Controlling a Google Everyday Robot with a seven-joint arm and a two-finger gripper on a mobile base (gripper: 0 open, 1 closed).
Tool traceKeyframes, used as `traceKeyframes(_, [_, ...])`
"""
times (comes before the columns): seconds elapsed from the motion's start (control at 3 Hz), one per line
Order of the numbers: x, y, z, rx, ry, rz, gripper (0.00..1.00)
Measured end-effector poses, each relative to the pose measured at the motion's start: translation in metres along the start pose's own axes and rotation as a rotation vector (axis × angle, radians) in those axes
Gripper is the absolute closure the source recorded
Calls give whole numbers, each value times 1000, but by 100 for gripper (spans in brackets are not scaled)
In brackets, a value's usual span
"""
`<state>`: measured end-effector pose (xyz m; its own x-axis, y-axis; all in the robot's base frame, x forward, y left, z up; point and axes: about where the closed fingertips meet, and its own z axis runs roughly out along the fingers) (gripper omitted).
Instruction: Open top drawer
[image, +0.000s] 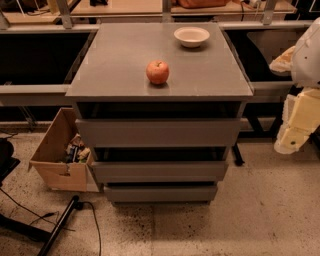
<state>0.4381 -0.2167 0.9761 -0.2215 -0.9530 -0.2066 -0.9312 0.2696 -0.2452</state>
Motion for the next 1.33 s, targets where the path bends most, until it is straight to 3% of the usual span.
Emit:
traceKeyframes(0.33, [0,0,0,0,0,0,0])
traceKeyframes(0.67, [-15,-5,27,9,-42,-32,0])
traceKeyframes(1.33, [-68,-23,151,31,-86,-141,0])
